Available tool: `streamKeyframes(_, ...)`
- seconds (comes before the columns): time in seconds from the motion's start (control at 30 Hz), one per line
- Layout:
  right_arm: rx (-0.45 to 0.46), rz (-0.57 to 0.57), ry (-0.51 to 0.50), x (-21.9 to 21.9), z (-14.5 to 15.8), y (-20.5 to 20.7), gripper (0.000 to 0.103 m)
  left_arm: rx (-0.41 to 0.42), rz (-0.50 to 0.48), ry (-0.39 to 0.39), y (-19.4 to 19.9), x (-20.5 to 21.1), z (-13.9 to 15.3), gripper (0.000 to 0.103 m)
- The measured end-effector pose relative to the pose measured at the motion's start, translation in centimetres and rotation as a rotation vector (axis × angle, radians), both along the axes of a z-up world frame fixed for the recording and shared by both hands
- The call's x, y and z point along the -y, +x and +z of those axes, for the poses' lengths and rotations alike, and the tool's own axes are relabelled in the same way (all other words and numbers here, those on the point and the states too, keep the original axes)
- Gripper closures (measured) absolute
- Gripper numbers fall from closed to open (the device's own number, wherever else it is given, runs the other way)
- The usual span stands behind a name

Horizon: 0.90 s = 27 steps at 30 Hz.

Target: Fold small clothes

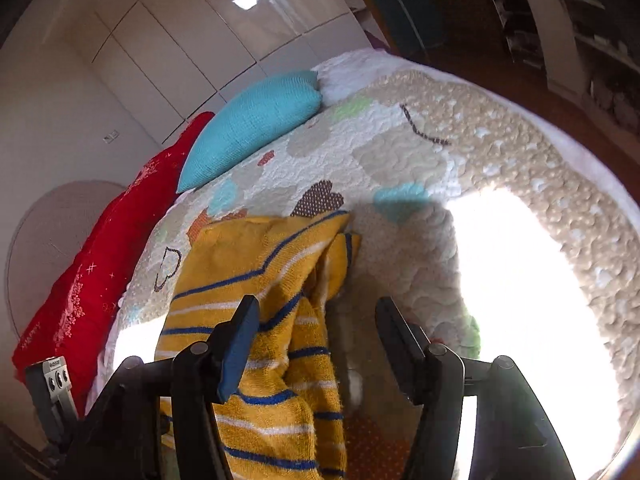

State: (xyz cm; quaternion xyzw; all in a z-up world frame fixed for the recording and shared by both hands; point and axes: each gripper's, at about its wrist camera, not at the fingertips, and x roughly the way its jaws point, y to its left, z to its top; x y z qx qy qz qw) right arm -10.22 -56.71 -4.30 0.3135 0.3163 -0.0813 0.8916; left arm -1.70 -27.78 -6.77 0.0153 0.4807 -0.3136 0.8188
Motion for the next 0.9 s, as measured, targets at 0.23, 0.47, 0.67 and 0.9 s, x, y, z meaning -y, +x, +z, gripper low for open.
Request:
streamKeyframes(0.23, 0.062, 0.179, -0.109, -6.7, 3.4, 2.6, 0.038, 0.33, 0.202, 0.005, -5.7, -5.3, 6.0, 0.01)
streamKeyframes(0.47, -0.126, 0.165, -0.197, -9.0, -2.3, 5.1, 0.039, 0.628, 0.325, -0.068, -11.1, -10.0, 11.3, 0.0)
streamKeyframes(0.67, -0.056, 0.163, -0.301, -12.4, 0.3, 1.7, 0.037, 0.695, 0.436, -0.048, -13.1, -11.0, 12.6, 0.0)
streamKeyframes(0.9, -0.156, 0.187, -0.275, -14.0, -3.1, 0.2, 0.033, 0.648, 0.465, -0.13, -14.5, -12.9, 13.0, 0.0)
